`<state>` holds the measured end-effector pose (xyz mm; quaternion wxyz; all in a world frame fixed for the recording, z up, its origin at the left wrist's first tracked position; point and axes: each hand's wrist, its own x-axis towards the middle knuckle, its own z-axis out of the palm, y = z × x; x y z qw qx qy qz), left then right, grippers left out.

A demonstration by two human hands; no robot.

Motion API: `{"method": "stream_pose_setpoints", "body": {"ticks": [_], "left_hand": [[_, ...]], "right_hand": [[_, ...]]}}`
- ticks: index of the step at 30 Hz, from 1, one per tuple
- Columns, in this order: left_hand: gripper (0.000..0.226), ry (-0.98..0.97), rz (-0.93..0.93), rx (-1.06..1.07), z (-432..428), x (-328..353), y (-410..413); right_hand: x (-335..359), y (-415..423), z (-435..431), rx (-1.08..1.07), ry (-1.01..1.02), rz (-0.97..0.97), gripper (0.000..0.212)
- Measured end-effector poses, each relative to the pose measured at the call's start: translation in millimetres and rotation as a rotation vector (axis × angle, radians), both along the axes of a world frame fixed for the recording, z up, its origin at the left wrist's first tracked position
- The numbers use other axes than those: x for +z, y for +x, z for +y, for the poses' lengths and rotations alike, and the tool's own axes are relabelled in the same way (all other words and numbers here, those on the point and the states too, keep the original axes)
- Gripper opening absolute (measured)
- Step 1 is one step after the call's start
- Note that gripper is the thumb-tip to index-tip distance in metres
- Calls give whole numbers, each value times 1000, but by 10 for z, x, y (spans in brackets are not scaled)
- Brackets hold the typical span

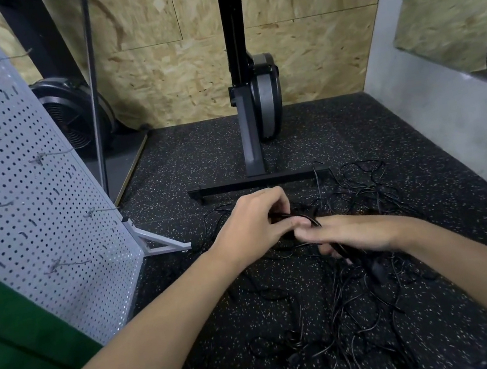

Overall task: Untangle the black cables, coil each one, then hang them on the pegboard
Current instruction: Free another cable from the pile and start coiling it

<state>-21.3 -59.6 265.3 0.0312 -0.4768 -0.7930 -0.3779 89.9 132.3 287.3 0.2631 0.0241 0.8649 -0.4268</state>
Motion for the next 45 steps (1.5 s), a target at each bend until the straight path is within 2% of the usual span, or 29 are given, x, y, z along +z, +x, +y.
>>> {"method": "stream_pose_setpoints", "body": {"ticks": [2,6,9,17,21,27,30,33,37,42,45], "left_hand": [[40,14,-20,4,-3,1,-5],[39,-43,-73,-7,-4,-23,-39],[33,-81,-140,-20,-39,-45,-61],[30,-114,-545,18,-239,-86,-206],[31,-92,-758,-38,-213,-68,-158],[20,34,-803,-96,-243,-97,-218],[19,66,-764,-104,-235,-62,-267],[17,94,-764,-123,-211,-38,-273],[21,120,-873,-207,-177,-31,-260],[10,54,-1059,-312,-101,-55,-213],[12,97,-1195,-306,-55,-159,-170]], "right_hand": [[12,-13,-41,77,94,-2,33],[-110,-41,-30,131,165,45,43],[-153,-51,-31,119,108,77,38],[-168,-59,67,65,46,101,42],[-146,-64,97,8,-35,70,39],[-15,-19,91,-15,-230,-31,40],[107,16,28,33,-260,-42,38],[230,51,-93,161,-194,49,37],[378,83,-204,227,-182,207,31],[427,104,-248,362,-187,241,25],[417,91,-159,245,-163,370,32]]}}
